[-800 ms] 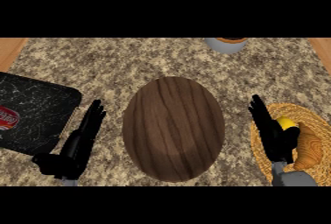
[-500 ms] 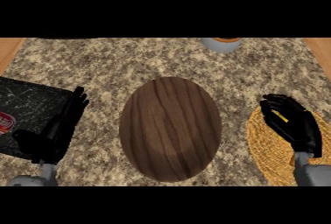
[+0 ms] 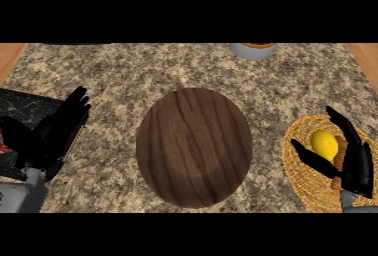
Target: Pick the lemon from the placemat and place it in the bowl
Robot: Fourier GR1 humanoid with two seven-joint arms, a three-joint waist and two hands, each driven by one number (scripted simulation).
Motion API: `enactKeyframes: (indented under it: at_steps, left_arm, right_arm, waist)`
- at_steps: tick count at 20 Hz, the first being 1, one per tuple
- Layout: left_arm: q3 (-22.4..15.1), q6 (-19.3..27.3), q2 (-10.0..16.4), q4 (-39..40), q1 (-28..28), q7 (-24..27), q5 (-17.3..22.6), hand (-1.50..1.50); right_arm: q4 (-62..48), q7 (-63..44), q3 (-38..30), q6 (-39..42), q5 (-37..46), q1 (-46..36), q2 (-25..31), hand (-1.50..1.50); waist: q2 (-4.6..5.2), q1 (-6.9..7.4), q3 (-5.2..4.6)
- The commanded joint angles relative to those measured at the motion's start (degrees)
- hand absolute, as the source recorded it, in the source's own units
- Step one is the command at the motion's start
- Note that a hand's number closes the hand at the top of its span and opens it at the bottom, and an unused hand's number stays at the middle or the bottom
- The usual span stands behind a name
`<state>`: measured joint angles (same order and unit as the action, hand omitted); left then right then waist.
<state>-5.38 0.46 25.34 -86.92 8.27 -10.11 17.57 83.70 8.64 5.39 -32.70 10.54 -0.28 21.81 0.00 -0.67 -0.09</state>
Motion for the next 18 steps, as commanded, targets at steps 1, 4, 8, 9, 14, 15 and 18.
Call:
enactKeyframes:
  at_steps: [1, 4, 8, 9, 14, 15, 18]
  left_arm:
    - [-0.11, -0.26, -0.70, -0.38, -0.29, -1.07, -1.27, 0.00]
    - [2.54, -2.19, 1.38, 1.87, 3.06, -3.34, 1.40, 0.00]
    - [1.25, -0.98, 0.24, 2.35, 4.51, -4.06, -0.01, 0.00]
    - [2.68, -3.32, 1.77, 1.05, 2.39, -3.37, 1.99, 0.00]
    - [1.53, -2.00, 0.18, 1.55, 1.90, -1.64, -0.47, 0.00]
    - [3.24, -3.61, 1.87, 1.68, 3.75, -3.33, 1.35, 0.00]
    - [1.33, -2.38, -0.65, 3.24, 7.12, -4.84, -0.09, 0.00]
  right_arm:
    - [8.36, -6.90, 3.56, -4.38, 9.55, 1.20, 0.87, -1.50]
    - [12.58, -23.47, 4.19, -3.18, 18.87, -0.54, 5.85, -1.50]
    - [16.82, -39.89, 5.12, 8.55, 24.42, -1.52, 11.80, -1.50]
    - [17.51, -44.62, 5.42, 11.25, 25.45, -3.23, 12.04, -1.50]
    - [20.92, -60.52, 7.36, 29.06, 23.27, -10.67, 15.60, -1.50]
    - [22.57, -63.51, 8.86, 31.64, 23.12, -11.33, 15.05, -1.50]
    - [19.63, -68.52, 8.97, 39.73, 19.11, -18.19, 14.11, -1.50]
  waist:
    - [-0.14, 0.37, 0.02]
    - [-0.14, 0.15, -0.17]
    - [-0.20, -0.42, -0.36]
    - [-0.31, 0.74, -0.38]
    - [-0.11, 1.48, -0.23]
    - [-0.14, 1.21, -0.18]
    - [0.13, 1.16, -0.03]
